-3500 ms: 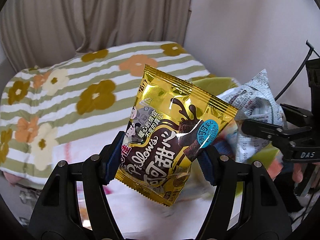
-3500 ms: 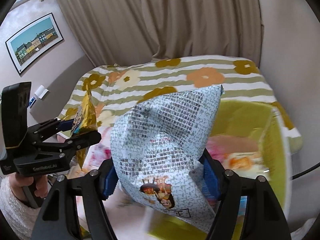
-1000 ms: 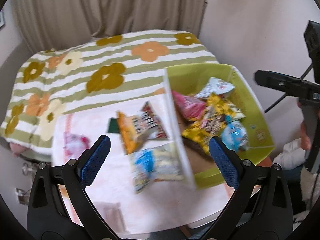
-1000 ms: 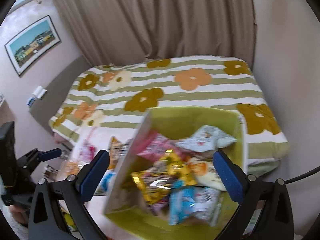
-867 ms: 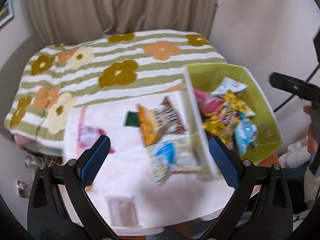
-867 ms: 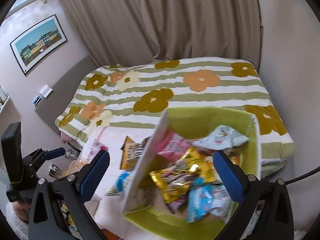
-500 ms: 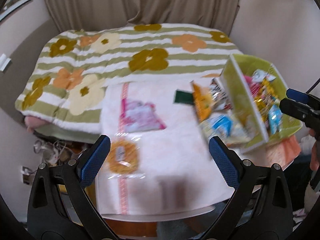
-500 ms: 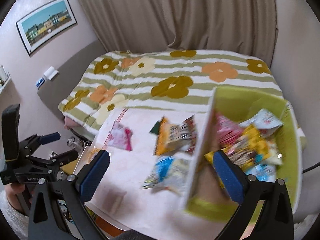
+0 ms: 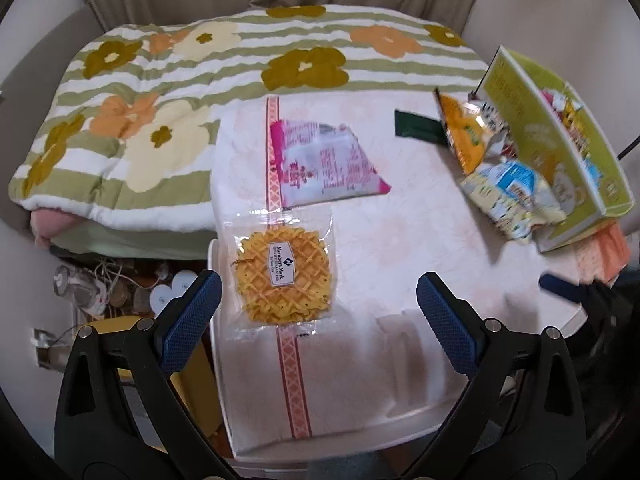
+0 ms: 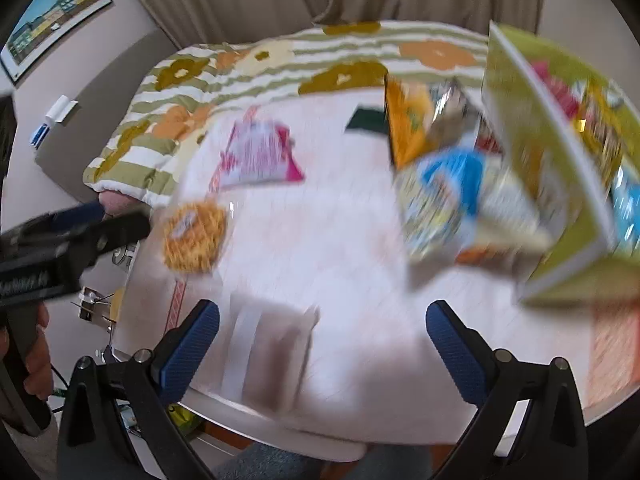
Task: Organize snacks
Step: 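Move both tools back toward the remaining snacks on the table, then grasp the wrapped waffle with left tool while right tool grasps white paper packet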
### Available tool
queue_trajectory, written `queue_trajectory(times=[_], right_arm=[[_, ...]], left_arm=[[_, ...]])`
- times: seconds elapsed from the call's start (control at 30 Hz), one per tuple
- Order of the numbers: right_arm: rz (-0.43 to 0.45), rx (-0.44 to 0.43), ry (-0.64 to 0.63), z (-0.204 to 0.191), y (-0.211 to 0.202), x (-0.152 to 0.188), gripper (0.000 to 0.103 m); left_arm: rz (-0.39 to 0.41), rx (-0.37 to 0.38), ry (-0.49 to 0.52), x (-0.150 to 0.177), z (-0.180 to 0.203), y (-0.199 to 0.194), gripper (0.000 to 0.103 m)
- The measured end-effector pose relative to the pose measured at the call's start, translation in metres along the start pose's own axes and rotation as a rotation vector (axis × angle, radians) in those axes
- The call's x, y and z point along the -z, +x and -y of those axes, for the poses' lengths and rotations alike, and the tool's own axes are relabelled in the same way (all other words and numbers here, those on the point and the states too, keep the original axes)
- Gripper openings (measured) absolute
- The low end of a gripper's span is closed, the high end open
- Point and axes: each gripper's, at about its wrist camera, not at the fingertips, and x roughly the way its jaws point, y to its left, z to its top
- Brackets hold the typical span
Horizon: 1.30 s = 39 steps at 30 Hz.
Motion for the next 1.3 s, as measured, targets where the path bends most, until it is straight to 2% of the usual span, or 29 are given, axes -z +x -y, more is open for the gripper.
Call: queue_trajectory(times=[0.17,0.3,0.73,0.87,1.13,1.3], right_arm=[[-0.017,0.012,0.012,-0.012,0.019,0.024,0.103],[-0.032,0.013,0.004,-0.018,0.025,0.033,0.103],[-0.069,-0.017,-0.016,-0.034,0.042,0.036,0.103],[-0.075,-0.025,-0.032,-0.040,0.046,0.037,0.103],[-0.081,-0.017,-0.014,-0.041,0.052,0.037,0.103],[-0.071,0.000,0.001,-0.045,0.055,0.037,0.103]], left_arm=[[-0.024,-0.092,0.031,0.006,0.014,0.040,0.096],[-0.062,-0.109,-0.018,0.008,0.015,0.063,0.096],[-0.111,-0.226,-0.070,0.009,-0.002,0.092,0.096],[-0.150,-0.222,-0.086,0.009,-0.004,0.104,0.096],[-0.144,-0.211,-0.040,0.006,0.008,0.107,0.096],[-0.161,-0.182,-0.083,0.000,-0.005,0.112,0.096]])
